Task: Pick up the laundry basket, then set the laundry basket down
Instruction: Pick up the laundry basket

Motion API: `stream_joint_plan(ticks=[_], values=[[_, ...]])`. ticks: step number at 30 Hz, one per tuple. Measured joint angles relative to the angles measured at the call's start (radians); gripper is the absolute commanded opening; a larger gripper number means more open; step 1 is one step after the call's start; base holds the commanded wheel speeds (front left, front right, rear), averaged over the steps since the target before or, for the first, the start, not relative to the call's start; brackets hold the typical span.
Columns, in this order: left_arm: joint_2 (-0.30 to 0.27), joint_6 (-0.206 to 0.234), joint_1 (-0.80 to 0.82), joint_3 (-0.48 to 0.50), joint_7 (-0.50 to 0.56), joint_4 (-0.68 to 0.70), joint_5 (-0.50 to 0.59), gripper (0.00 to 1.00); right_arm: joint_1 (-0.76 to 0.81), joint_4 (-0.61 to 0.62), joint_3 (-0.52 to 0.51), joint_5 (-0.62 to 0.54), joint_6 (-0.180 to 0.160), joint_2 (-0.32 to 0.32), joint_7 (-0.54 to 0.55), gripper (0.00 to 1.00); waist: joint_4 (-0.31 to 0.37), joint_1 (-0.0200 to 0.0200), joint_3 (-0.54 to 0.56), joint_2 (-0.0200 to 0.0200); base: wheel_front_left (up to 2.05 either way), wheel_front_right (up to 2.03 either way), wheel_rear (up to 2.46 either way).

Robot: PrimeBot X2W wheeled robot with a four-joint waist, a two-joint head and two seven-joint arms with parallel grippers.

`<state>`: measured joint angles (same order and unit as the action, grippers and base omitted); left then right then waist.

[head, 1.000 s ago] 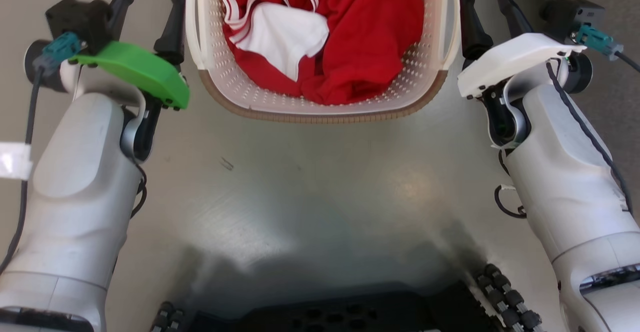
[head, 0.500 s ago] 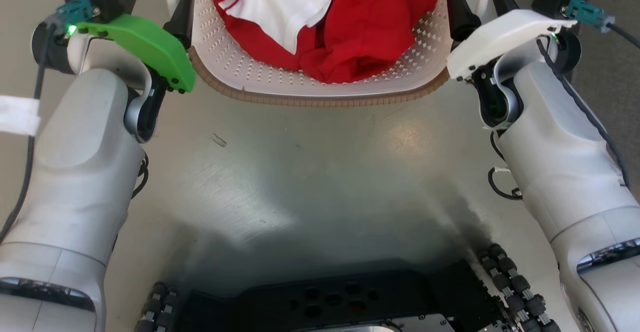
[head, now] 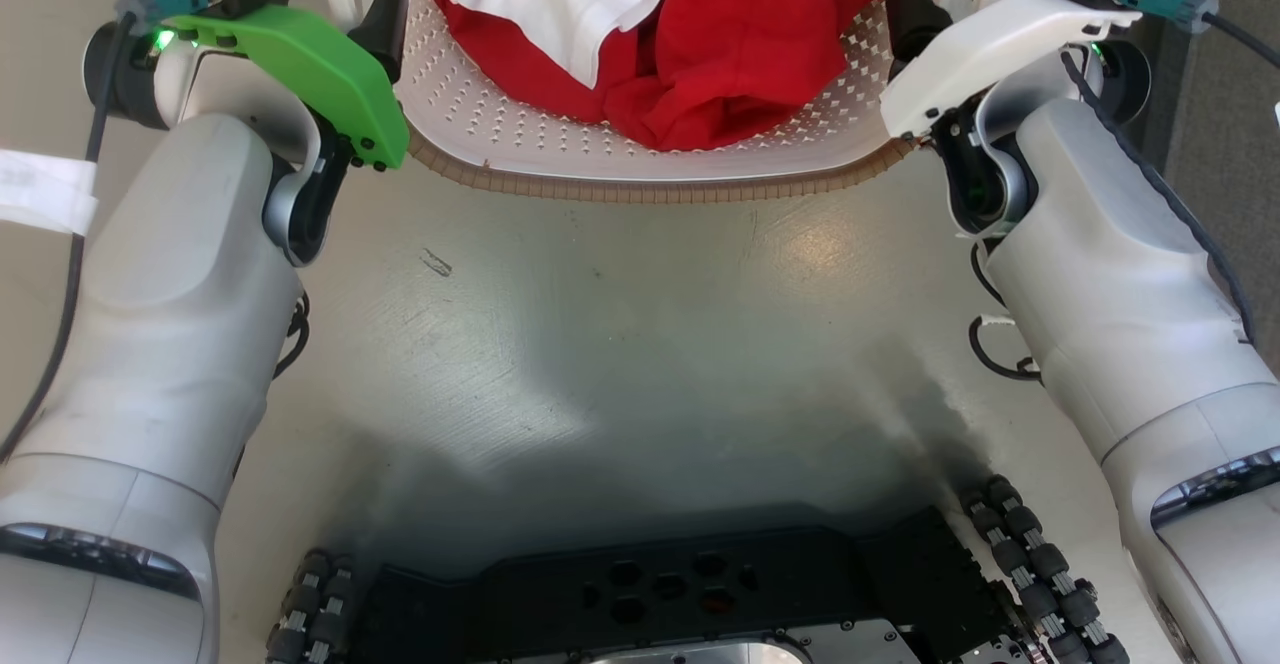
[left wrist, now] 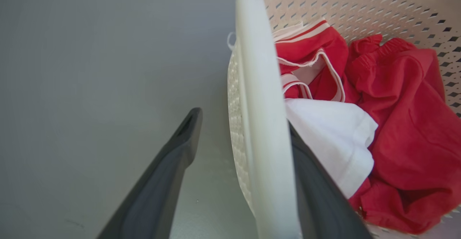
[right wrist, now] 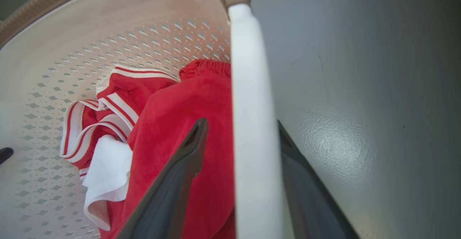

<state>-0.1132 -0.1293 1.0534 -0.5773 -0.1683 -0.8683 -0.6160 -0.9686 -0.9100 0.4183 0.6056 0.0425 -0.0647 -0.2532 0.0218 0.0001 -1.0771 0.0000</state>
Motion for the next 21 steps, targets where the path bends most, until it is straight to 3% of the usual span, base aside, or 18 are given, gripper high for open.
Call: stream_joint_plan(ticks=[1, 2, 3, 4, 5, 21], values=[[0.0, 0.0, 0.004, -0.005, 0.0, -0.003, -0.004, 0.88, -0.005, -0.003, 0.005, 0.004, 0.0, 0.0, 0.0, 0.7, -0.001, 0.0, 0.0, 0.0, 0.0, 0.0, 0.0], [0.001, -0.001, 0.009, -0.007, -0.001, -0.007, -0.009, 0.69, -0.009, -0.004, 0.009, 0.007, 0.0, -0.001, 0.0, 0.45, -0.001, 0.0, 0.0, 0.0, 0.0, 0.0, 0.0], [0.001, -0.001, 0.014, -0.01, -0.001, -0.012, -0.013, 0.43, -0.012, -0.007, 0.012, 0.011, 0.0, -0.001, 0.0, 0.27, -0.002, 0.0, 0.001, 0.0, 0.0, 0.0, 0.0], [0.002, -0.002, 0.019, -0.014, -0.001, -0.02, -0.024, 0.28, -0.013, -0.014, 0.019, 0.013, -0.001, -0.003, 0.0, 0.02, -0.002, 0.0, 0.002, 0.0, 0.0, 0.0, 0.0], [0.004, -0.003, 0.019, -0.02, -0.001, -0.023, -0.033, 0.0, -0.015, -0.017, 0.024, 0.014, -0.001, -0.002, 0.0, 0.0, -0.003, 0.0, 0.003, 0.0, 0.0, 0.0, 0.0], [0.019, 0.007, 0.021, -0.088, -0.036, -0.1, -0.083, 0.0, -0.023, -0.067, 0.085, 0.048, -0.001, 0.005, -0.001, 0.0, -0.005, 0.0, 0.079, 0.0, 0.0, 0.0, 0.0]])
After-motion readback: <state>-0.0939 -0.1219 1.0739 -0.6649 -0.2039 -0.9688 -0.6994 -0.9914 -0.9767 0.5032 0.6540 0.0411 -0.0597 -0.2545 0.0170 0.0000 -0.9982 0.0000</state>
